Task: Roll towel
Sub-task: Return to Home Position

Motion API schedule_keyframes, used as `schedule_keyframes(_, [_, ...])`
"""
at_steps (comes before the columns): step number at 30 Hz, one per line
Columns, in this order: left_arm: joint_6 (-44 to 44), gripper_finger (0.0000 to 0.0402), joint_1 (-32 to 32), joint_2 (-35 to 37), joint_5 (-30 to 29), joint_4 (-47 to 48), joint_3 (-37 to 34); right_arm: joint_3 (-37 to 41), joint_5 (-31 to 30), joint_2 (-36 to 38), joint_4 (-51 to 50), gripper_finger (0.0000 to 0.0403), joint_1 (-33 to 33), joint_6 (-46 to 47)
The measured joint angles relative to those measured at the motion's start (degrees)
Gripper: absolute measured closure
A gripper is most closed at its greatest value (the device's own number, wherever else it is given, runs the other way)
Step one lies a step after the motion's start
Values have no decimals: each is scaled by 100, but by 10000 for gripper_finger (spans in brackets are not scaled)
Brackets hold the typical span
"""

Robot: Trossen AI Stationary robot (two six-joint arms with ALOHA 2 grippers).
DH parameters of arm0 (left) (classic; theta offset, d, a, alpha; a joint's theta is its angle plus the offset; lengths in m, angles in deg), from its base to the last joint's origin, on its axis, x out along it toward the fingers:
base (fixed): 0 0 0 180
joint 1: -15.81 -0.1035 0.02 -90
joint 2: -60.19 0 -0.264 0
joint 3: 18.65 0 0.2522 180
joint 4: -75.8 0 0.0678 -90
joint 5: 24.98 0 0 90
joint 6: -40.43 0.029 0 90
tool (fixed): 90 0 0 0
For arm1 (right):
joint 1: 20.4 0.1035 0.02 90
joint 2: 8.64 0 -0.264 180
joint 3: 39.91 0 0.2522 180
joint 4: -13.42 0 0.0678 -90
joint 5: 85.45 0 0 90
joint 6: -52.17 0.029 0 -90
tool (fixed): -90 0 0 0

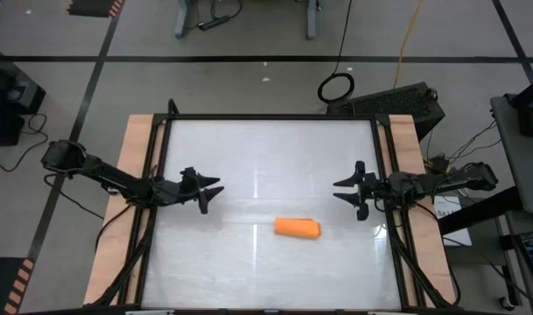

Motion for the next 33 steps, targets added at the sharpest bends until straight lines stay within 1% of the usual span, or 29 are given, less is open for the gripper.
schedule_keyframes(5, [154,203,34,0,0,7,0,-2,-2,0,-2,250,0,-185])
schedule_keyframes(12, [136,203,34,0,0,2,-2,-2,-4,0,-4,250,0,-566])
schedule_keyframes(16, [122,203,34,0,1,-4,7,-2,-4,0,-4,250,0,-566])
schedule_keyframes(21, [120,203,34,0,2,-4,17,-2,-7,0,-4,250,0,-293])
schedule_keyframes(33, [116,203,34,0,3,-4,28,-4,-9,0,-7,250,0,-266])
